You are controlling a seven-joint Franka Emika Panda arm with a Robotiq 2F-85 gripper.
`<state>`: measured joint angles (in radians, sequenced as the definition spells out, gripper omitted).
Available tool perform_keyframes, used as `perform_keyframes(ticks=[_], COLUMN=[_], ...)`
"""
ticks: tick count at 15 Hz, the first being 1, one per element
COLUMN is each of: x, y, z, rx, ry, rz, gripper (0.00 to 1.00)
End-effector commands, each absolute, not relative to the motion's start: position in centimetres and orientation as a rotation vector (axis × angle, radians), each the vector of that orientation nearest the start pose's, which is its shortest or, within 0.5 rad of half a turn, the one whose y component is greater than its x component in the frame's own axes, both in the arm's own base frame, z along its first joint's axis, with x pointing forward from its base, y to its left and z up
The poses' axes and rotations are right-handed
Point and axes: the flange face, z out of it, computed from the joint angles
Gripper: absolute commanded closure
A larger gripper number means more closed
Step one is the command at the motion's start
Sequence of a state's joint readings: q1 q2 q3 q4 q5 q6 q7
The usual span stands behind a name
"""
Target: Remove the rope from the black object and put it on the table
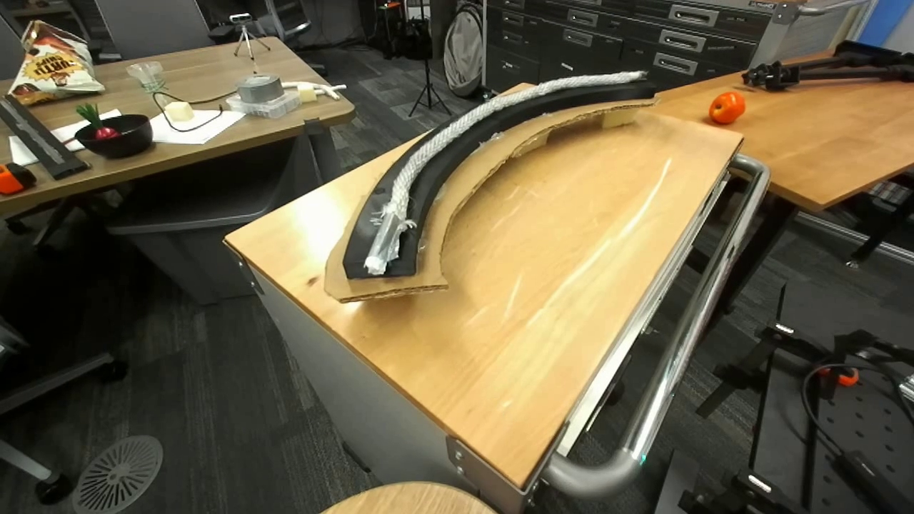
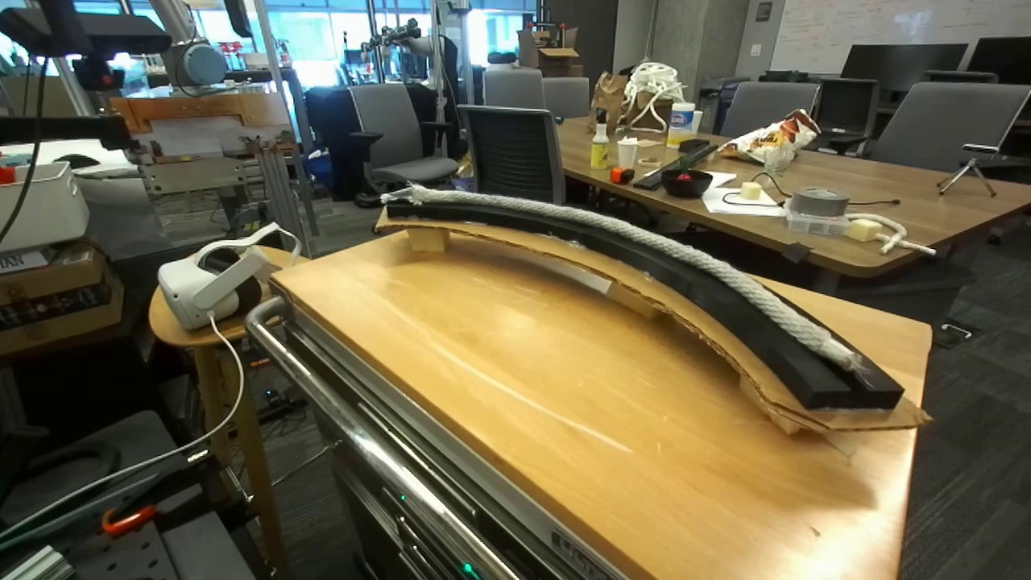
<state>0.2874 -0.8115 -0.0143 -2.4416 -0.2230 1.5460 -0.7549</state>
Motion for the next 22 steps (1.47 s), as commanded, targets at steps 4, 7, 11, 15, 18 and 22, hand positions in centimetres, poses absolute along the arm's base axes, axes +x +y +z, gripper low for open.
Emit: perform_keyframes(ticks=[4, 7, 11, 15, 18, 22], x=[29.6, 32.6, 40.4, 47.9, 52.9, 56.8], y=[6.3, 8.6, 11.4, 12.5, 13.5, 14.4], z=[55.7, 55.7, 56.7, 56.9, 55.0, 52.0], rx=[-2.818, -2.713, -2.507, -2.212, -1.970, -1.779], ry=[-1.795, -2.054, -2.324, -2.518, -2.570, -2.569], rz=[0.183, 0.115, -0.082, -0.139, -0.105, 0.137], gripper=[0.00, 0.00, 0.00, 0.00, 0.00, 0.00])
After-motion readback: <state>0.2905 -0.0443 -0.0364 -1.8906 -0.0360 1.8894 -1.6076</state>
